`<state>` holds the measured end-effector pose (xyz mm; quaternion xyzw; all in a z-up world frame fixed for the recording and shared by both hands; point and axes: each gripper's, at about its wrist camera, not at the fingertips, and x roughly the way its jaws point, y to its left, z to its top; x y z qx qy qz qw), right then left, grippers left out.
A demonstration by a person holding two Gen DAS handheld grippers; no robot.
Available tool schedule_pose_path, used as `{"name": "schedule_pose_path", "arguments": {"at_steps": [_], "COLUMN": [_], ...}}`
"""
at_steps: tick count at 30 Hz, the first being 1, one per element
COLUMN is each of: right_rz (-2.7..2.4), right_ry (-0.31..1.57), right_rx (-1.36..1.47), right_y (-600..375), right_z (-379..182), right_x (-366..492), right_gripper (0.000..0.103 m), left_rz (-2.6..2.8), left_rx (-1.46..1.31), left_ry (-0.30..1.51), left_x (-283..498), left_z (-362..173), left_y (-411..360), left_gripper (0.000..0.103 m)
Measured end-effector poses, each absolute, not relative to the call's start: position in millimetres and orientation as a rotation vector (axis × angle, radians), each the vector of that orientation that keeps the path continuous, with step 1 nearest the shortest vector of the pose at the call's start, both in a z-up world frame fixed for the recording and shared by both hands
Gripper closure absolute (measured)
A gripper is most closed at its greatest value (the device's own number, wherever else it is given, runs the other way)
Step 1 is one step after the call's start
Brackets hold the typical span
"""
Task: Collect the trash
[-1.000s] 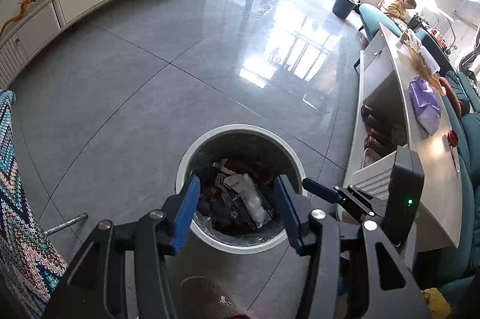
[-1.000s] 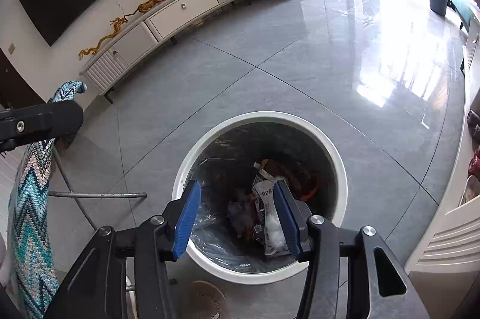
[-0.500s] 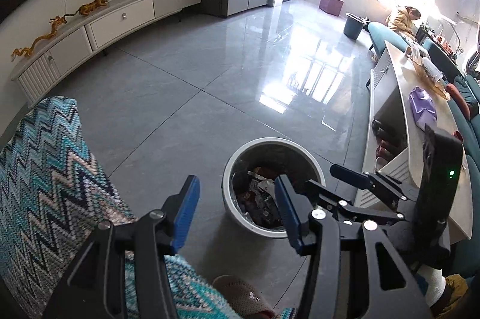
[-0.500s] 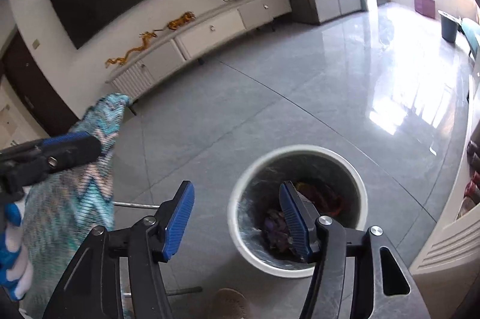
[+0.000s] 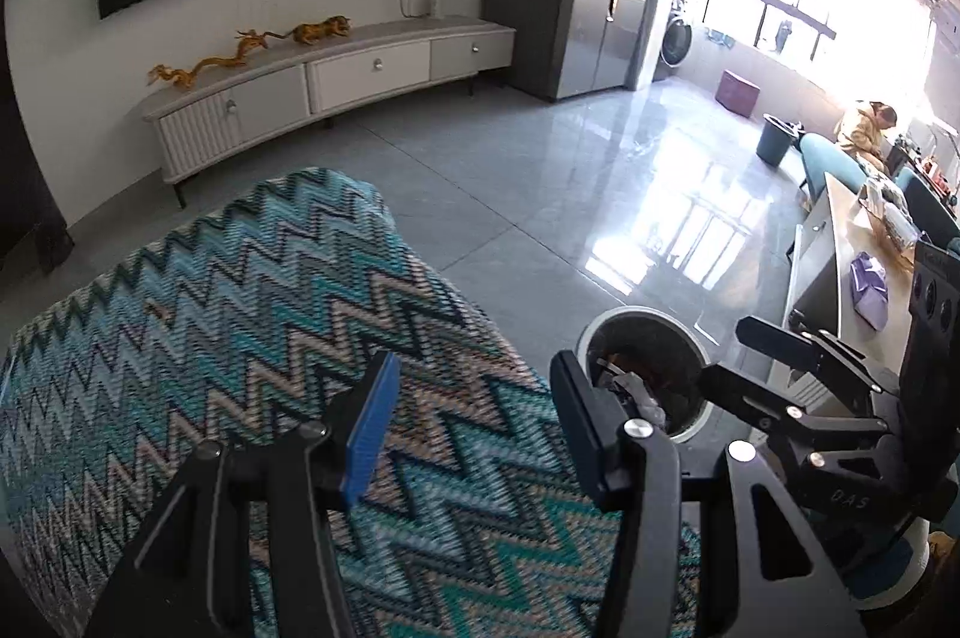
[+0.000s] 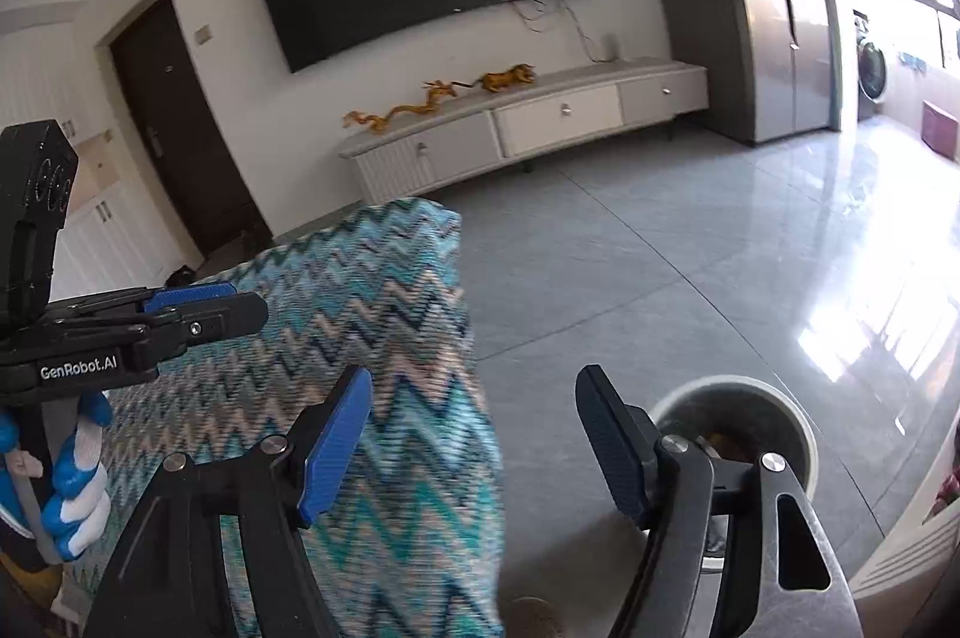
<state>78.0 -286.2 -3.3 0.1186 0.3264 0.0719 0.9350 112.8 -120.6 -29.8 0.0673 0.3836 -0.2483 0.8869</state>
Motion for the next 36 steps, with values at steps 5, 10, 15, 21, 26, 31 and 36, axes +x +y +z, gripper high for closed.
{"name": "schedule_pose_path", "arguments": {"at_steps": [5, 10, 15, 21, 26, 31, 36], "right_rz": [0.191, 0.195, 0.179, 0.131, 0.089, 0.064, 0.029], "right_ry": [0.637, 0.597, 0.563, 0.508, 0.490, 0.494, 0.483], "right_rx": [0.184, 0.142, 0.086, 0.039, 0.046, 0.040, 0.013], "right_y": [-242.2, -206.7, -179.6, -163.2, -162.8, -161.7, -158.6], "right_z": [14.3, 25.1, 33.6, 42.8, 44.7, 41.7, 40.5], "right_x": [72.3, 65.0, 59.0, 51.7, 49.4, 52.6, 53.3], "right_gripper": [0.030, 0.025, 0.014, 0.003, 0.002, 0.001, 0.001], "left_rz": [-0.424, -0.319, -0.219, -0.115, -0.067, -0.023, -0.001], "left_rx": [0.116, 0.136, 0.132, 0.103, 0.084, 0.063, 0.044], "left_ry": [0.727, 0.641, 0.544, 0.467, 0.442, 0.415, 0.409], "left_x": [88.4, 58.0, 32.1, 13.2, 5.4, 2.0, 3.7], "left_z": [-13.5, -4.6, 1.8, 6.5, 8.1, 9.0, 5.9], "left_y": [-65.7, -28.3, -3.4, 16.8, 28.7, 37.0, 41.8], "left_gripper": [0.042, 0.036, 0.033, 0.027, 0.017, 0.014, 0.013]}}
